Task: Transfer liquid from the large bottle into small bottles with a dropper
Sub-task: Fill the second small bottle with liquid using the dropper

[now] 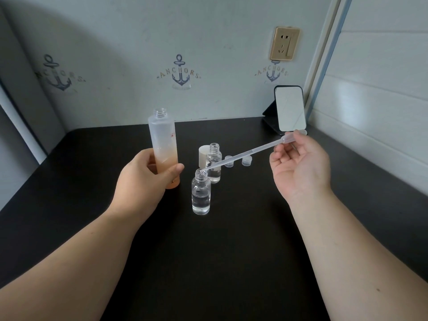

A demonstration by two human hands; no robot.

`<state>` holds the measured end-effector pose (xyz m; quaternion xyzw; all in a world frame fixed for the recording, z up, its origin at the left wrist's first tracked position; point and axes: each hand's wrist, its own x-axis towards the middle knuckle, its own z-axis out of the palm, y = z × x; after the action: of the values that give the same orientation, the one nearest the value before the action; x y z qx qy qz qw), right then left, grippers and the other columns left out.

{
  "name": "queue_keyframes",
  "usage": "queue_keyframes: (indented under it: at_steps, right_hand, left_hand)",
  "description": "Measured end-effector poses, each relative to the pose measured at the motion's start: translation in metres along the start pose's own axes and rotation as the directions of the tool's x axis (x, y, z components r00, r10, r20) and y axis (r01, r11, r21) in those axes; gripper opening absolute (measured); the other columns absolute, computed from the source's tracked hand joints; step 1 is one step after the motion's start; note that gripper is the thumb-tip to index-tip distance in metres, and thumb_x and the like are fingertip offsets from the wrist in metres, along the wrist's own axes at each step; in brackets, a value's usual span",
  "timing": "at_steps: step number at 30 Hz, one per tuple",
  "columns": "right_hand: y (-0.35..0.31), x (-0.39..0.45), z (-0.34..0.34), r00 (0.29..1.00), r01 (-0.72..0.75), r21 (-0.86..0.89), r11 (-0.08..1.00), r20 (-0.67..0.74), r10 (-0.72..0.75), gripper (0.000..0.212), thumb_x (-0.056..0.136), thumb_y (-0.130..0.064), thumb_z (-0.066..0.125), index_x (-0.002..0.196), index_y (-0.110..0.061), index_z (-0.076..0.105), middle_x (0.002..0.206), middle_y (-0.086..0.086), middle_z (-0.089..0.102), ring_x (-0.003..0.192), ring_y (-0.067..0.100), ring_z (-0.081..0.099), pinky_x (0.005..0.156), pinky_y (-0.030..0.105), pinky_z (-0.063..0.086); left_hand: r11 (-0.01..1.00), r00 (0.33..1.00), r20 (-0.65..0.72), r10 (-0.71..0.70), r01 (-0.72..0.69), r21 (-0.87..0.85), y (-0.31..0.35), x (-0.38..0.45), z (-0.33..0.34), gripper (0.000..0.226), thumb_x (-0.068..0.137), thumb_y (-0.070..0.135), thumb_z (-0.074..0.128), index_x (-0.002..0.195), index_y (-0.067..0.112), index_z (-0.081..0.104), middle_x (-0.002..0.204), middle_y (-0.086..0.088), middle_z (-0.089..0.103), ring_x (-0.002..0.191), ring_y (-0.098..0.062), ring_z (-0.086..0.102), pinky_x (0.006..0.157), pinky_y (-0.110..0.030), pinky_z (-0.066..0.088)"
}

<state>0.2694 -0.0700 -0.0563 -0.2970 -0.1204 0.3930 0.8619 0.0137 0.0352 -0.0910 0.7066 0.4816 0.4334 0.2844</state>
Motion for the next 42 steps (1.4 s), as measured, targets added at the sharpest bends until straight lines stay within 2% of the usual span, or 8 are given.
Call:
queue_keyframes:
  at_steps: [5,9,15,18,21,23,27,42]
  right_hand:
    - [0.000,0.000,0.000,1.000,-0.001,0.006,1.000,0.000,0.001,0.020,0.088,-0.012,0.066,0.069,-0.007,0.073,0.072,0.004,0.066,0.057,0.016,0.058,0.055,0.023,0.046]
    - [0.000,0.000,0.001,1.000,-0.001,0.010,1.000,-0.002,0.001,0.020,0.088,-0.012,0.066,0.071,-0.007,0.074,0.072,0.004,0.066,0.056,0.016,0.057,0.055,0.023,0.046]
    - [0.000,-0.001,0.001,1.000,0.007,0.003,1.000,0.006,-0.007,0.018,0.087,-0.011,0.066,0.071,-0.007,0.073,0.072,0.003,0.066,0.056,0.016,0.057,0.055,0.023,0.045]
    - [0.000,-0.001,0.000,1.000,0.011,-0.003,1.000,0.005,-0.011,0.019,0.087,-0.011,0.065,0.070,-0.007,0.072,0.071,0.003,0.066,0.056,0.016,0.057,0.055,0.023,0.045]
    - [-0.001,-0.001,0.000,1.000,0.016,-0.008,1.000,0.018,-0.015,0.017,0.088,-0.011,0.065,0.073,-0.007,0.069,0.071,0.002,0.066,0.056,0.015,0.057,0.055,0.023,0.045]
    - [-0.001,-0.001,0.001,1.000,0.017,-0.004,1.000,0.014,-0.017,0.015,0.088,-0.011,0.065,0.074,-0.007,0.069,0.071,0.002,0.066,0.056,0.016,0.057,0.054,0.023,0.045]
    - [-0.001,0.000,0.001,1.000,0.012,0.009,1.000,-0.006,-0.012,0.009,0.085,-0.011,0.068,0.078,-0.006,0.071,0.072,0.003,0.066,0.056,0.016,0.056,0.054,0.023,0.045]
    - [-0.003,0.004,-0.001,0.999,0.032,0.011,0.999,-0.009,-0.032,0.008,0.087,-0.009,0.069,0.080,-0.006,0.072,0.071,0.004,0.066,0.055,0.015,0.056,0.054,0.023,0.045]
  left_hand:
    - [0.987,0.991,-0.132,-0.033,0.011,-0.161,0.010,-0.010,-0.008,0.033,0.088,0.038,0.072,0.117,0.037,0.055,0.103,0.018,0.062,0.090,0.004,0.061,0.072,-0.021,0.048]
    - [0.988,0.975,-0.220,0.003,-0.037,-0.150,0.017,-0.018,-0.016,0.016,0.094,0.024,0.064,0.096,0.039,0.060,0.090,0.013,0.063,0.081,0.007,0.060,0.067,-0.023,0.047]
    - [0.961,0.976,0.145,0.160,-0.121,-0.249,0.018,-0.029,-0.013,0.015,0.083,0.033,0.065,0.096,0.032,0.072,0.089,0.006,0.073,0.069,-0.011,0.064,0.065,-0.032,0.054]
    - [0.965,0.891,0.398,0.219,-0.139,-0.221,0.017,-0.028,-0.010,0.036,0.078,0.043,0.068,0.112,0.032,0.070,0.098,0.012,0.073,0.081,-0.024,0.064,0.075,-0.042,0.056]
    - [0.968,0.811,0.529,0.250,-0.196,-0.157,0.017,-0.025,-0.009,0.041,0.073,0.052,0.070,0.113,0.039,0.068,0.081,0.019,0.068,0.071,-0.017,0.061,0.068,-0.032,0.052]
    - [0.964,0.790,0.554,0.264,-0.240,-0.116,0.016,-0.024,-0.008,0.035,0.071,0.055,0.070,0.105,0.044,0.067,0.072,0.016,0.063,0.063,-0.005,0.056,0.061,-0.022,0.046]
    - [0.953,0.784,0.560,0.268,-0.302,-0.034,0.020,-0.023,-0.005,0.023,0.078,0.051,0.081,0.087,0.057,0.061,0.068,0.017,0.062,0.060,-0.003,0.055,0.055,-0.013,0.042]
    - [0.956,0.842,0.467,0.270,-0.294,-0.022,0.015,-0.023,-0.002,0.029,0.080,0.032,0.082,0.099,0.047,0.065,0.080,0.012,0.068,0.077,-0.011,0.063,0.066,-0.018,0.047]
